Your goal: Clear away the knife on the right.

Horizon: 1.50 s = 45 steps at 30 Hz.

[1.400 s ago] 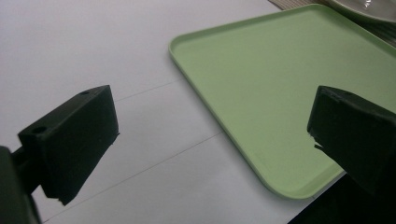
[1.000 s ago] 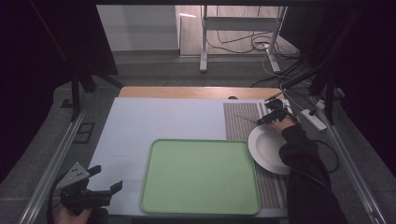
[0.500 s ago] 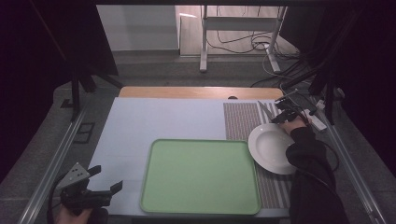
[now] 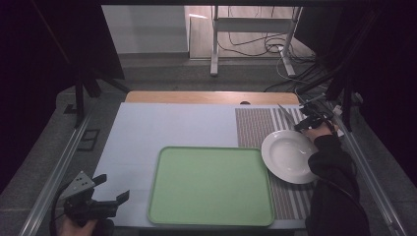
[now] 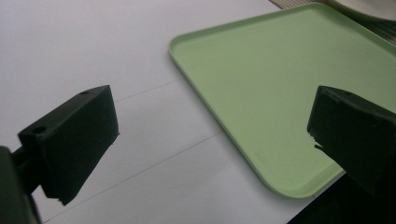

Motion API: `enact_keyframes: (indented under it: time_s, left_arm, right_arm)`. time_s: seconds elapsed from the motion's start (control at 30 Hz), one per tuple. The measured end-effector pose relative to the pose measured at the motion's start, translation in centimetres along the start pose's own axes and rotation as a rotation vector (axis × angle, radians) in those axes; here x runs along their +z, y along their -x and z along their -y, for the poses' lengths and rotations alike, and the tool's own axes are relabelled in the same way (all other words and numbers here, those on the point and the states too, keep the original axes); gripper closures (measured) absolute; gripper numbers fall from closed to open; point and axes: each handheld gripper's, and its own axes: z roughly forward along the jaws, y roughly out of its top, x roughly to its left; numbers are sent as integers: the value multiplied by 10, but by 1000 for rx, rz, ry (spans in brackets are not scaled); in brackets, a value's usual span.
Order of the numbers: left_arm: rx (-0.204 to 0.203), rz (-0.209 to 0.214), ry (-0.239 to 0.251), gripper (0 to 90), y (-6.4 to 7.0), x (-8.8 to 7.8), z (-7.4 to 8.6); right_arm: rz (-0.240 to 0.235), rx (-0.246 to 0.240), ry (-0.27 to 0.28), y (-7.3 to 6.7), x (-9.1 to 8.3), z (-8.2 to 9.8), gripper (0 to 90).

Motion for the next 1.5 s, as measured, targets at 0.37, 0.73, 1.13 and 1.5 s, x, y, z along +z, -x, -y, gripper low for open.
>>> enact_keyframes:
  time_s: [0.37, 0.73, 1.13, 1.5]
  left_arm:
    - [0, -1, -2, 17, 0, 1, 0]
    - [0, 0, -2, 17, 0, 1, -1]
    - [-3, 0, -4, 17, 0, 1, -1]
    - [-3, 0, -4, 17, 0, 1, -1]
  right_arm:
    - [-15, 52, 52, 20, -25, 12, 811]
    - [-20, 68, 90, 28, -44, 17, 811]
    - [-45, 69, 129, 20, -76, 19, 810]
    - [-97, 9, 122, -13, -83, 19, 810]
